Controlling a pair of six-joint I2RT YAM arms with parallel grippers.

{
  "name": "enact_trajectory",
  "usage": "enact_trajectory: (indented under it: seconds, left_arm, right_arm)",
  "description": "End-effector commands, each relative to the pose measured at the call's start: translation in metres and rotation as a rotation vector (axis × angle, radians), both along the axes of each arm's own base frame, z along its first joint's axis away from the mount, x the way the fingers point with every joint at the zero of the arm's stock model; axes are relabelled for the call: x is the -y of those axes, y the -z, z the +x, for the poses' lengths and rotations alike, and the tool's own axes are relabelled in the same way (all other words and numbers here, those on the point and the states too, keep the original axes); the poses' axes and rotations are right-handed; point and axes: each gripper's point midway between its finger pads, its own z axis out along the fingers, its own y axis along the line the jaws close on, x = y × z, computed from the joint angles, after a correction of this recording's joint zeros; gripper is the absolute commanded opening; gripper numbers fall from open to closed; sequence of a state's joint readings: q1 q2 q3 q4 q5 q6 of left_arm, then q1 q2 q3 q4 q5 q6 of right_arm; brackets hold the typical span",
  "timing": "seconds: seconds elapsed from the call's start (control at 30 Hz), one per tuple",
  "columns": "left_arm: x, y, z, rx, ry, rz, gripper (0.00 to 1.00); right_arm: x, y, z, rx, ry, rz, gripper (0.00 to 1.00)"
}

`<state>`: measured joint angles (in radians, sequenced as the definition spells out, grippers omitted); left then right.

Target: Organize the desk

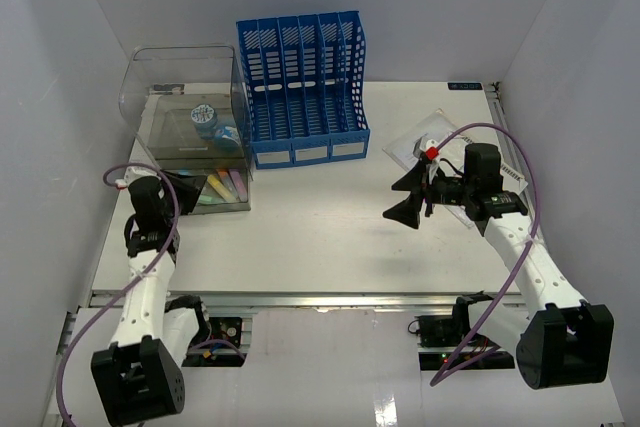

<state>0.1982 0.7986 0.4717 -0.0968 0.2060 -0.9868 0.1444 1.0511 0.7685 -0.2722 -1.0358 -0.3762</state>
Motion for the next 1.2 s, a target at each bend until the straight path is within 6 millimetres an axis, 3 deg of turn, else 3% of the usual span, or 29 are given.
enact_trajectory:
  seconds: [0.0,0.1,0.23,0.27,0.43,0.6,0.67,0.8,0.9,1.17]
  left_arm:
    - [0.01,0.033,-0.034,-0.071,-0.036,-0.119,0.07]
    - [0.008,0.056,-0.047,-0.131,-0.081,-0.148,0.0]
    - [-0.001,0.1,-0.056,-0.303,-0.152,-0.15,0.0]
    - [-0.002,0.101,-0.055,-0.303,-0.156,-0.146,0.0]
    - [-0.006,0.132,-0.039,-0.4,-0.141,-0.129,0.0]
    - [-0.015,0.135,-0.006,-0.37,-0.122,-0.086,0.02]
    - [-0.02,0.132,0.006,-0.36,-0.114,-0.056,0.12]
    - [-0.032,0.123,0.039,-0.327,-0.117,-0.038,0.52]
    - [-0.031,0.117,0.058,-0.297,-0.086,-0.053,0.7]
    - [-0.029,0.122,0.084,-0.264,-0.014,-0.129,0.81]
  right_arm:
    - [0.001,-0.005,-0.005,0.011,-0.015,0.025,0.9]
    - [0.002,-0.005,-0.005,0.005,-0.015,0.03,0.9]
    - [0.003,-0.005,-0.004,-0.001,-0.012,0.033,0.91]
    - [0.003,-0.004,-0.004,-0.001,-0.011,0.033,0.91]
    - [0.004,-0.002,-0.003,-0.012,-0.007,0.034,0.9]
    - [0.005,0.003,-0.002,-0.031,-0.009,0.033,0.91]
    - [0.005,0.006,-0.001,-0.042,-0.006,0.03,0.91]
    - [0.006,0.012,0.002,-0.061,-0.002,0.022,0.91]
    - [0.008,0.016,0.005,-0.066,0.011,0.011,0.91]
    - [0.016,0.02,0.01,-0.076,0.04,0.014,0.91]
